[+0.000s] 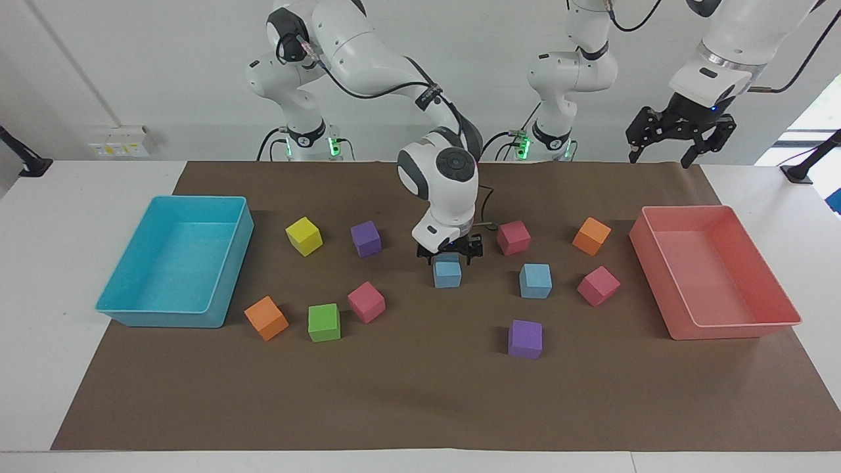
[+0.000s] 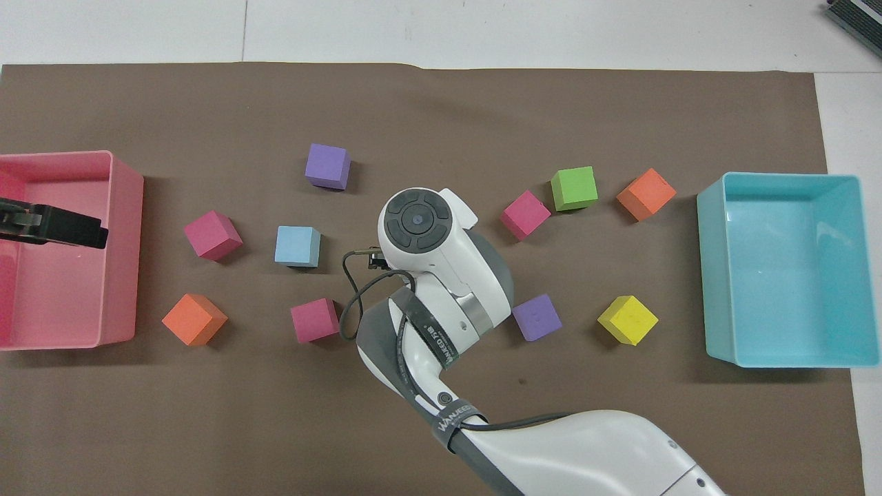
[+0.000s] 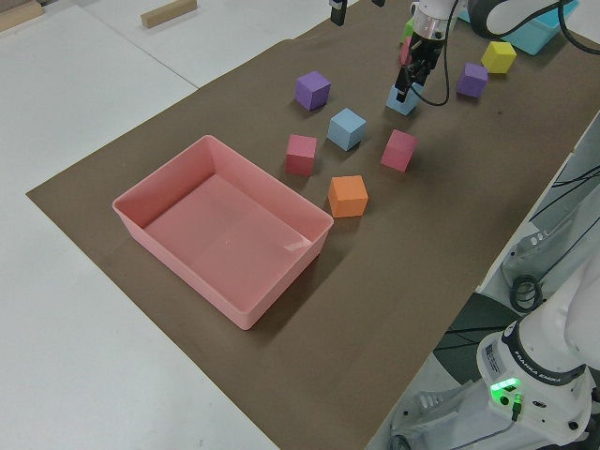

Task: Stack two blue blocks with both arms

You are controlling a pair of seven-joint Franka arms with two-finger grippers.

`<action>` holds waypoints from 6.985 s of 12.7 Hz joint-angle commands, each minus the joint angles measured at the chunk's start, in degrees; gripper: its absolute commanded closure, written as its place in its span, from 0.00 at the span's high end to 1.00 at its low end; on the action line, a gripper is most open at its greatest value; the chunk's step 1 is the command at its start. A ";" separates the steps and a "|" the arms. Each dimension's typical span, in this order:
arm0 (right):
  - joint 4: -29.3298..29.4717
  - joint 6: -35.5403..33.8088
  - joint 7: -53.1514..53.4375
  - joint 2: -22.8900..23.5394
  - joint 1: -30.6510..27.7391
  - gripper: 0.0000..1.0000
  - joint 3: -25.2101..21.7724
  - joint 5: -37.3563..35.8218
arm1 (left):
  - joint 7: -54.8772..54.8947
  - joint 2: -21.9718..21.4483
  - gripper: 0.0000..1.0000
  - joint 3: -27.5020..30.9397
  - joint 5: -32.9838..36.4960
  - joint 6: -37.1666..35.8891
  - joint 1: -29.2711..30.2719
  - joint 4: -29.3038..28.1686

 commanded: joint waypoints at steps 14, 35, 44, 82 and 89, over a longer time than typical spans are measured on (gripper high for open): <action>-9.87 0.10 -29.42 -9.75 -15.57 1.00 0.52 25.55 | -6.09 8.78 1.00 0.07 -0.46 20.90 -7.83 -6.52; -25.42 3.61 -53.52 -7.92 -20.06 0.00 0.52 61.22 | -10.68 15.20 1.00 0.07 -0.20 46.95 -12.59 -27.02; -26.04 5.72 -51.24 -8.00 -19.36 0.00 0.44 64.66 | -11.20 18.62 1.00 0.16 -0.20 55.46 -13.20 -31.24; -27.28 8.36 -50.62 -8.26 -18.22 0.00 0.44 64.75 | -39.49 23.53 0.03 0.33 0.42 44.05 -30.68 -12.97; -27.28 8.36 -50.62 -8.26 -18.22 0.00 0.44 64.75 | -41.79 23.37 0.04 0.42 0.68 37.37 -32.63 -12.26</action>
